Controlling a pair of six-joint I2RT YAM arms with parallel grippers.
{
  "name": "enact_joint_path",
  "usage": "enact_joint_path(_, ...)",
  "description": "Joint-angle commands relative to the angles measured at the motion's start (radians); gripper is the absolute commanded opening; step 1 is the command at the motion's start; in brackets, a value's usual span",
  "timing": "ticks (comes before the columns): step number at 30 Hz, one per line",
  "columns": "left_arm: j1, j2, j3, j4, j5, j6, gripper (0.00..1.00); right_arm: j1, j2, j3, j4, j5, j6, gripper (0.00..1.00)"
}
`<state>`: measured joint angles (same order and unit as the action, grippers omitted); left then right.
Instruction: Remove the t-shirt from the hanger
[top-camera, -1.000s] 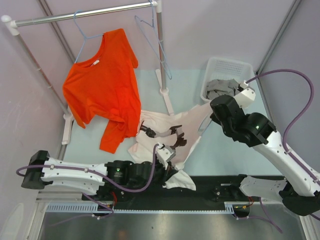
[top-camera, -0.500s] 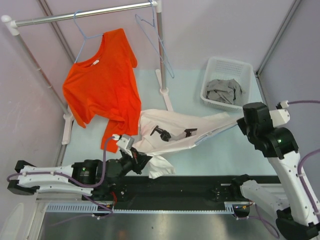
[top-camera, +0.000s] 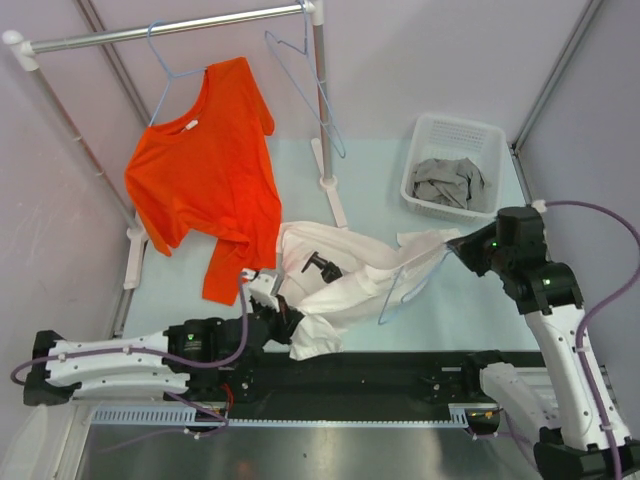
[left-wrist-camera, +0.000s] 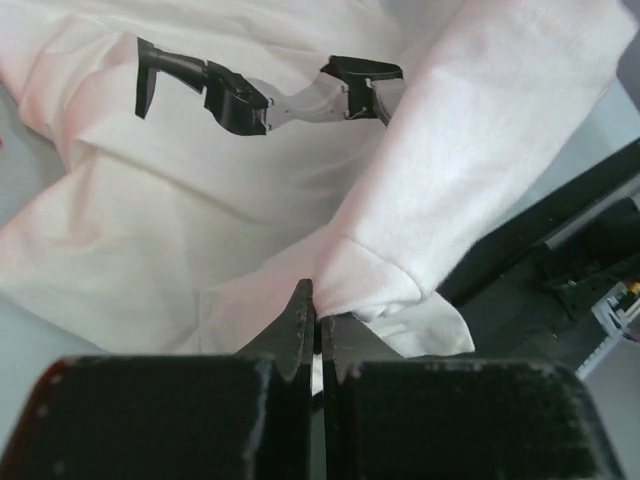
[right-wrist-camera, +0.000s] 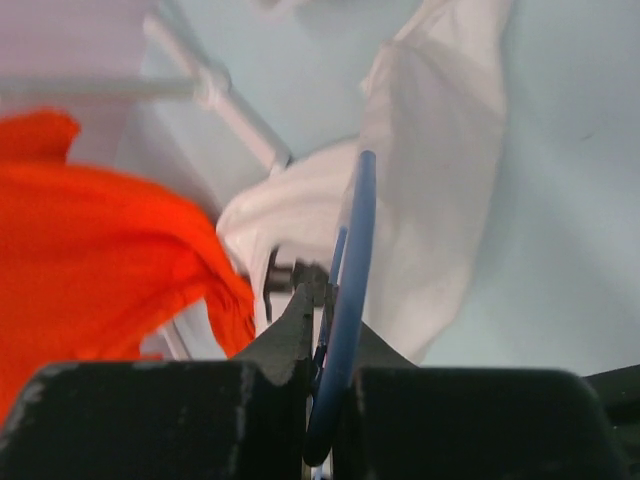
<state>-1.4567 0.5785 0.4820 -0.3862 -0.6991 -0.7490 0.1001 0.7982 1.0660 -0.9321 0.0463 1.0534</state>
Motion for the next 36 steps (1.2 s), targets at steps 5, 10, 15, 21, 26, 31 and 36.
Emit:
enact_joint_path(5,0.306,0.293,0.202,0.214,0.328,0.187,0.0,0.487,0.033,0.083,0.061,-0.063,-0.096,0.0)
enact_joint_path(10,0.452,0.452,0.332,0.208,0.488,0.267,0.0,0.717,-0.002,0.124,0.042,0.044,-0.187,0.0)
enact_joint_path(15,0.481,0.454,0.418,0.092,0.484,0.324,0.49,0.727,-0.059,0.141,0.012,0.099,-0.294,0.0)
enact_joint_path(21,0.481,0.252,0.411,0.023,0.533,0.321,0.82,0.728,-0.105,0.078,0.152,0.112,-0.412,0.0)
enact_joint_path(26,0.487,0.218,0.449,0.024,0.772,0.211,0.86,0.733,-0.093,-0.009,0.308,0.014,-0.486,0.0)
enact_joint_path(31,0.486,0.215,0.29,0.448,1.061,-0.189,0.83,0.808,-0.063,-0.069,0.432,0.033,-0.552,0.0)
enact_joint_path(36,0.486,0.202,0.187,0.613,0.971,-0.484,0.83,0.95,-0.073,-0.116,0.524,0.168,-0.596,0.0)
